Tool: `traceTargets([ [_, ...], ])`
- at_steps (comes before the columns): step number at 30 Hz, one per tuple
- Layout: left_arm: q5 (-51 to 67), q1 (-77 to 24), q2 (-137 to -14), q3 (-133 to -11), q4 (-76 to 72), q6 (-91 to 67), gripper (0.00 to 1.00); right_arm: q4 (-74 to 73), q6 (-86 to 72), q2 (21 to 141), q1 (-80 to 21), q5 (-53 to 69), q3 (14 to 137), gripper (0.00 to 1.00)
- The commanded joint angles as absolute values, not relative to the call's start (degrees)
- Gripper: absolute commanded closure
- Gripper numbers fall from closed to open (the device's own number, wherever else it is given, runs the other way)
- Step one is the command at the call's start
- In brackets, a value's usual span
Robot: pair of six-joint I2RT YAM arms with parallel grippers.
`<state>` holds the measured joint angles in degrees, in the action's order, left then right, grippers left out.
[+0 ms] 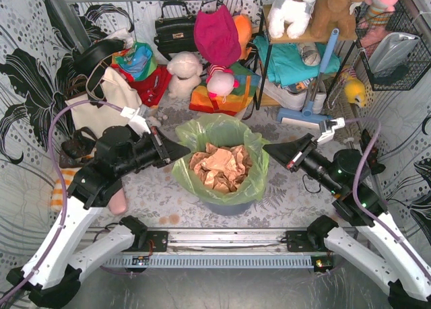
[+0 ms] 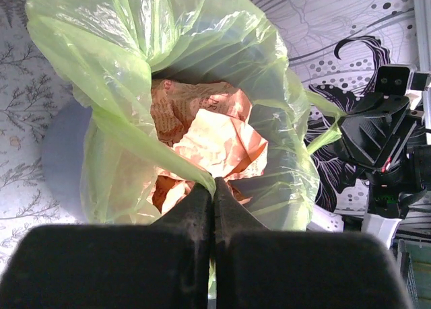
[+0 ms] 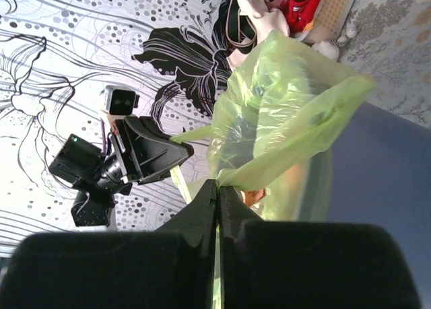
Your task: Tie the trash bag
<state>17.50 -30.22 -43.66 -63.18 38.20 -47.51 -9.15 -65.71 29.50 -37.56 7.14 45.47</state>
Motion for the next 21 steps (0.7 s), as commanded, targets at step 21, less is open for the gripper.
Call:
traceTargets([
  [21,32.83,-30.45,-51.38,-55.53,10.6,-52.83,0.97,8.88,-64.07,45.25,-37.44,21.62,43.18,1.0],
])
